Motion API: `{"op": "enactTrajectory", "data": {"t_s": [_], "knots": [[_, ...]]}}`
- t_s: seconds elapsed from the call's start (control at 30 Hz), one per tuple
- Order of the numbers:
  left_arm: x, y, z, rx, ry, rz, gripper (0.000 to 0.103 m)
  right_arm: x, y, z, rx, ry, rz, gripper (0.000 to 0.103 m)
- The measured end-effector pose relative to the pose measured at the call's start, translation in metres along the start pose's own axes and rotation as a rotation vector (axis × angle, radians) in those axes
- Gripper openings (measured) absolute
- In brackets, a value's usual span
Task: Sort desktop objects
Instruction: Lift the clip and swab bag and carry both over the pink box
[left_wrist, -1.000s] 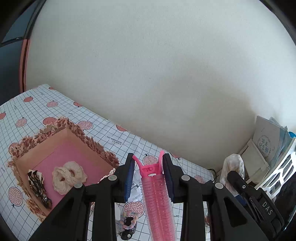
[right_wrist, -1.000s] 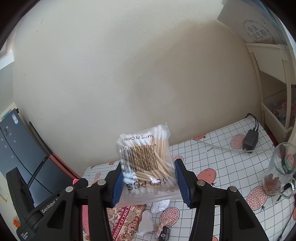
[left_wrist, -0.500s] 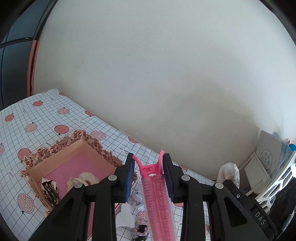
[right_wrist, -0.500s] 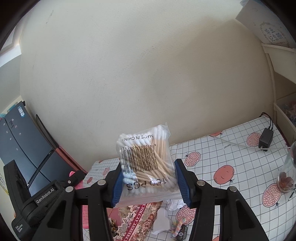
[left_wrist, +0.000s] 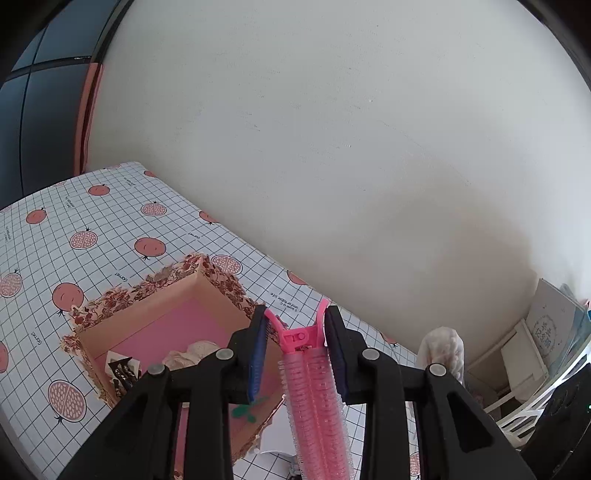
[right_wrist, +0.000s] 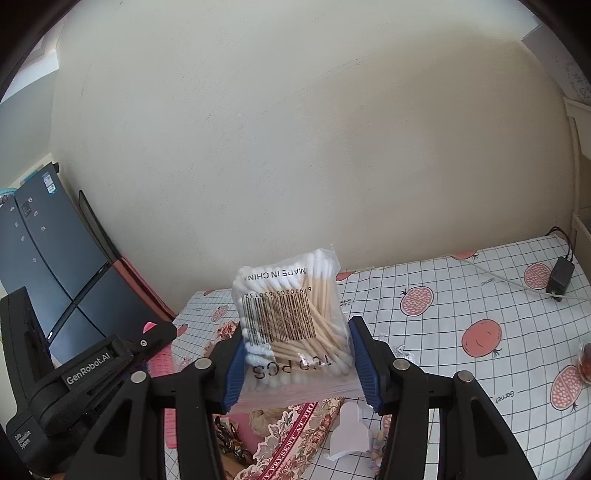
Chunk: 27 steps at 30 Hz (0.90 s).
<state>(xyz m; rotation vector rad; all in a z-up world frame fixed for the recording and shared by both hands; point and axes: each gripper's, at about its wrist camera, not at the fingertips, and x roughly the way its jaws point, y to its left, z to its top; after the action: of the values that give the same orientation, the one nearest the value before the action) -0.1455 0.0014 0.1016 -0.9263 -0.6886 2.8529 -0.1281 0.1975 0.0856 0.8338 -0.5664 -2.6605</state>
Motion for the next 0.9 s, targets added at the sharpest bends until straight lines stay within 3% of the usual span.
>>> {"op": "enactTrajectory", "data": {"t_s": [0.17, 0.9], "knots": [[-0.001, 0.014, 0.005, -0.001, -0.002, 0.045, 0.032, 0.007, 0.010, -0.008, -0.019, 0.016, 0.005, 0.055], [0.005, 0.073, 0.014, -0.125, 0.033, 0.112, 0.032, 0.051, 0.057, -0.033, -0.089, 0.143, 0.054, 0.055]]}}
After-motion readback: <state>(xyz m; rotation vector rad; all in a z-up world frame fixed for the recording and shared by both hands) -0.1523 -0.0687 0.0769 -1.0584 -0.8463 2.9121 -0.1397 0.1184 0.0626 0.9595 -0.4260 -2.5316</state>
